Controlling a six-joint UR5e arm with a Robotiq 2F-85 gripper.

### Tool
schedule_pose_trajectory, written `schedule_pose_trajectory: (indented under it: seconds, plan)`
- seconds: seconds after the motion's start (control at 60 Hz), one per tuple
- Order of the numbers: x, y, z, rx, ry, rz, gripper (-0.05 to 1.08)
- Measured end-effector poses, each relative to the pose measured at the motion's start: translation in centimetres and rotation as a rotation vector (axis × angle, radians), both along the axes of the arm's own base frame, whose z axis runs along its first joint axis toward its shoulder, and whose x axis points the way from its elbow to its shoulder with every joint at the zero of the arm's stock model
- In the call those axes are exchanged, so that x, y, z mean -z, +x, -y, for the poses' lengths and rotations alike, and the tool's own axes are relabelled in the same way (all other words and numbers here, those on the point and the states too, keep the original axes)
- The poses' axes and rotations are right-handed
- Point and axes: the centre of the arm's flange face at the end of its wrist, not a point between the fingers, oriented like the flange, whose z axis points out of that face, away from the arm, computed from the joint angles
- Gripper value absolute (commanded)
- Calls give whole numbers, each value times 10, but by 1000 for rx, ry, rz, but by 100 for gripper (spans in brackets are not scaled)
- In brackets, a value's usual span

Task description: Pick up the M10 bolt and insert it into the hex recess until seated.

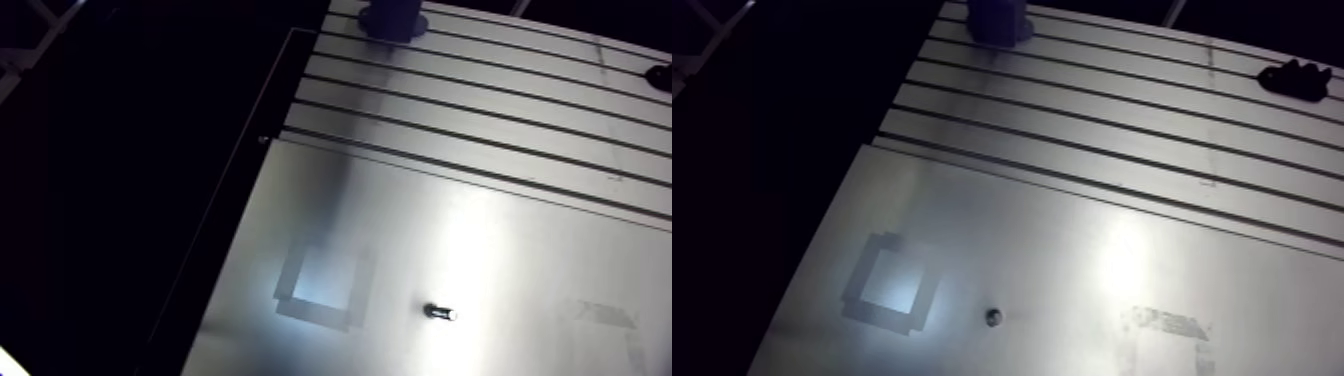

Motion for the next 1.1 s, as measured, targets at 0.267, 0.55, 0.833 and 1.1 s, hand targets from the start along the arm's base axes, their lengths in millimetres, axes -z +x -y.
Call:
schedule_pose_trajectory:
  seconds: [0.267, 0.55, 0.833, 1.1]
  plan:
    - [0, 0, 0, 1, -1, 0, 108]
    - [-2, -1, 1, -1, -3, -2, 108]
    - [-9, 1, 1, -3, -2, -4, 108]
    - [-15, 3, 0, -5, 0, -6, 108]
